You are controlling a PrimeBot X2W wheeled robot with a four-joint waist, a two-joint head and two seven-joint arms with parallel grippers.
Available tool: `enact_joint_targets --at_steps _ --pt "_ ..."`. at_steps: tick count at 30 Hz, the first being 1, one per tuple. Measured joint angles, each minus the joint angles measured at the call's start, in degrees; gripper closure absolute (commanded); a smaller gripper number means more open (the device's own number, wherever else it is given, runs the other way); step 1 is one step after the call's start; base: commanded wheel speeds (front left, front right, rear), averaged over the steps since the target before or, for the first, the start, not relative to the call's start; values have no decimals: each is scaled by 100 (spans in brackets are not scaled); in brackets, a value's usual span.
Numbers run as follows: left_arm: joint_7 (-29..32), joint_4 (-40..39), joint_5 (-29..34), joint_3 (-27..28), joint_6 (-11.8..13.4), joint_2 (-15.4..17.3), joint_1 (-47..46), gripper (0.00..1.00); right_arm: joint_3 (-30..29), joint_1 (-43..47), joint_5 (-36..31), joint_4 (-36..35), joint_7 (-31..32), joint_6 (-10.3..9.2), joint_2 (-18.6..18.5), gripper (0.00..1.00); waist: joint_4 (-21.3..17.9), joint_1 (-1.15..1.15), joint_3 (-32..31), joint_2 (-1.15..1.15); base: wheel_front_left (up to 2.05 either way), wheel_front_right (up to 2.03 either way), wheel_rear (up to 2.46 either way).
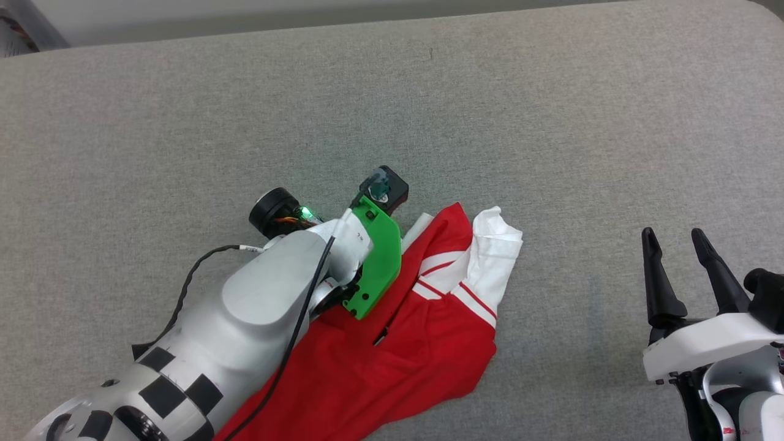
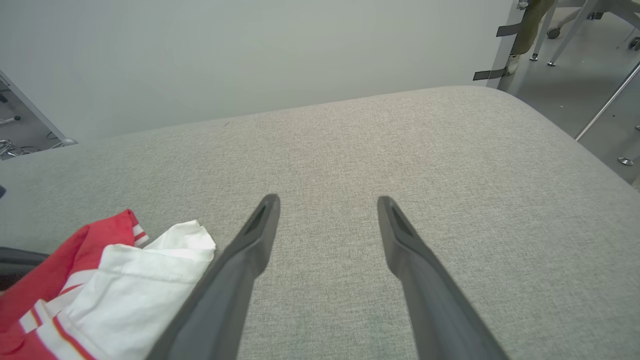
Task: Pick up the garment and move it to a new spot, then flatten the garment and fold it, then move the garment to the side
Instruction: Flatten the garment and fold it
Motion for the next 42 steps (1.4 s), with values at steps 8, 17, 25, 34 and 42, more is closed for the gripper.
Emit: enact_joint_targets --at_steps 8,17,25,34,42 --pt "-883 132 7 371 519 133 1 100 -47 18 29 59 1 0 0 0 139 0 -256 0 0 0 0" --pt "-1483 -36 -535 1391 1206 934 185 100 -107 126 42 52 19 0 1 0 326 0 -465 0 0 0 0" --pt "-1710 -109 -1313 2191 1683 1602 1238 100 -143 135 43 33 52 0 0 0 368 0 -424 0 0 0 0" --pt "-2210 -337 -1934 2664 1812 1567 2274 100 -159 127 66 36 52 0 1 0 357 0 -317 0 0 0 0" --pt "-3204 -922 -1682 2658 1896 1472 2555 0 -201 123 0 74 102 0 0 0 430 0 -506 0 0 0 0"
